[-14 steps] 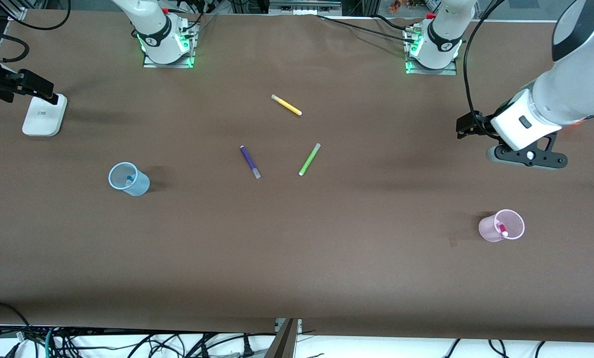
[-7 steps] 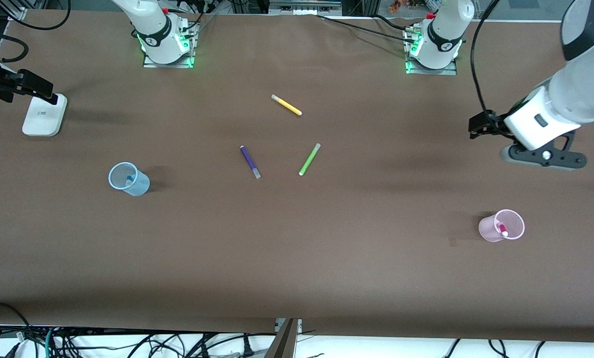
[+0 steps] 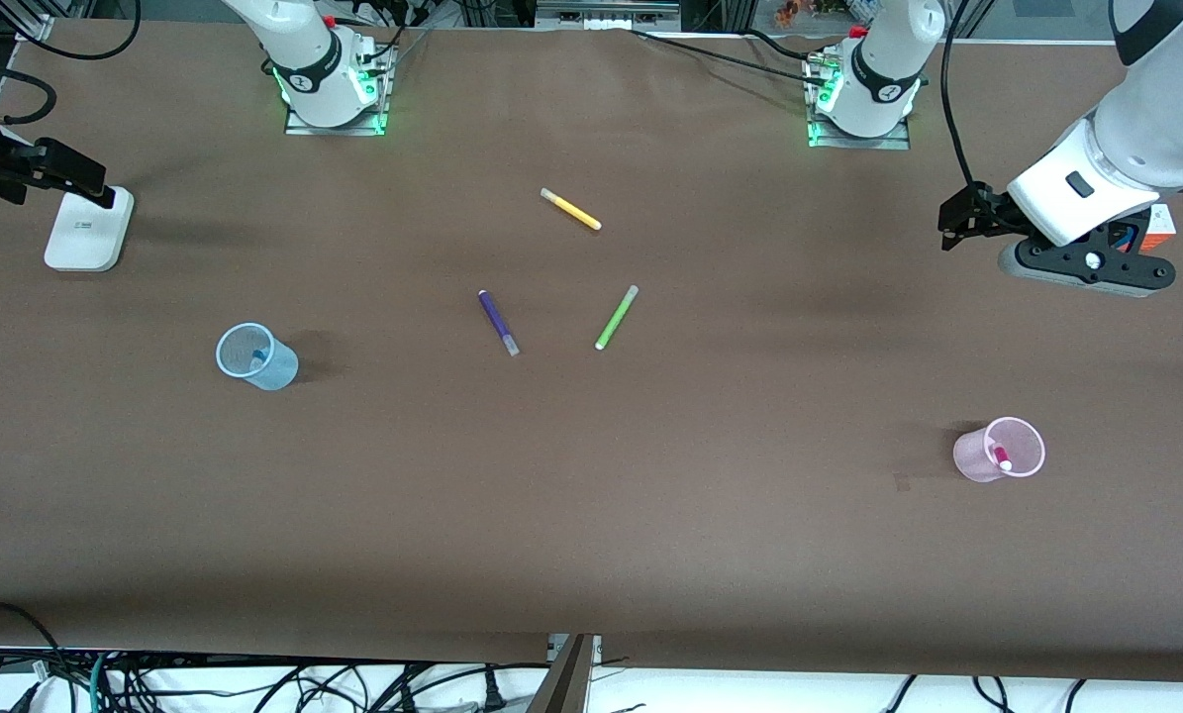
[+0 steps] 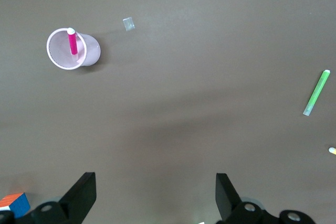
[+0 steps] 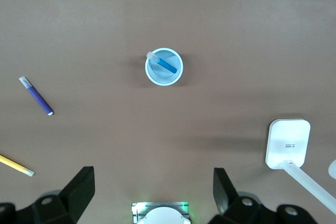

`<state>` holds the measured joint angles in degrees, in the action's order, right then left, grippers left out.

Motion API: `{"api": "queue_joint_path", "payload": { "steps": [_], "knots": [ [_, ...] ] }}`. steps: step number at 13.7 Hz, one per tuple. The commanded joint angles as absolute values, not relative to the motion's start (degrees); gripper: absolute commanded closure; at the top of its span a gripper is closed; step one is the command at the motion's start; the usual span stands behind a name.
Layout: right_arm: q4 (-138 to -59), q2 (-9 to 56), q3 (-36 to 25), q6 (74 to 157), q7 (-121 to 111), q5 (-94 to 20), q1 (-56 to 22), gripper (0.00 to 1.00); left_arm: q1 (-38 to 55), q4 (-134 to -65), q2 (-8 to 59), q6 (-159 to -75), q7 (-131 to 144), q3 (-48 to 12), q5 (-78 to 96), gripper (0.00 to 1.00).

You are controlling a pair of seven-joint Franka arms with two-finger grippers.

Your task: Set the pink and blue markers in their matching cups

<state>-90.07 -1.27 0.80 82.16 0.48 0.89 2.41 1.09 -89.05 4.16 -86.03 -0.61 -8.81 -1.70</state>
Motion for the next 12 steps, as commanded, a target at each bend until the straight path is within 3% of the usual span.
{"api": "queue_joint_path", "payload": {
  "steps": [1, 7, 12],
  "knots": [
    [-88.68, -0.88, 0.79, 80.95, 0.62, 1.06, 2.37, 0.0, 1.14, -90.44, 3.87, -87.19, -2.37, -8.17, -1.23, 0.0],
    [-88.68, -0.88, 0.7, 80.95, 0.62, 1.05, 2.55, 0.0, -1.66, -91.05, 4.3, -94.47, -7.27, -8.17, -1.32, 0.0],
    [-88.68, -0.88, 0.7, 80.95, 0.62, 1.05, 2.55, 0.0, -2.72, -91.67, 4.31, -94.57, -8.53, -8.17, -0.62, 0.0]
  ]
}}
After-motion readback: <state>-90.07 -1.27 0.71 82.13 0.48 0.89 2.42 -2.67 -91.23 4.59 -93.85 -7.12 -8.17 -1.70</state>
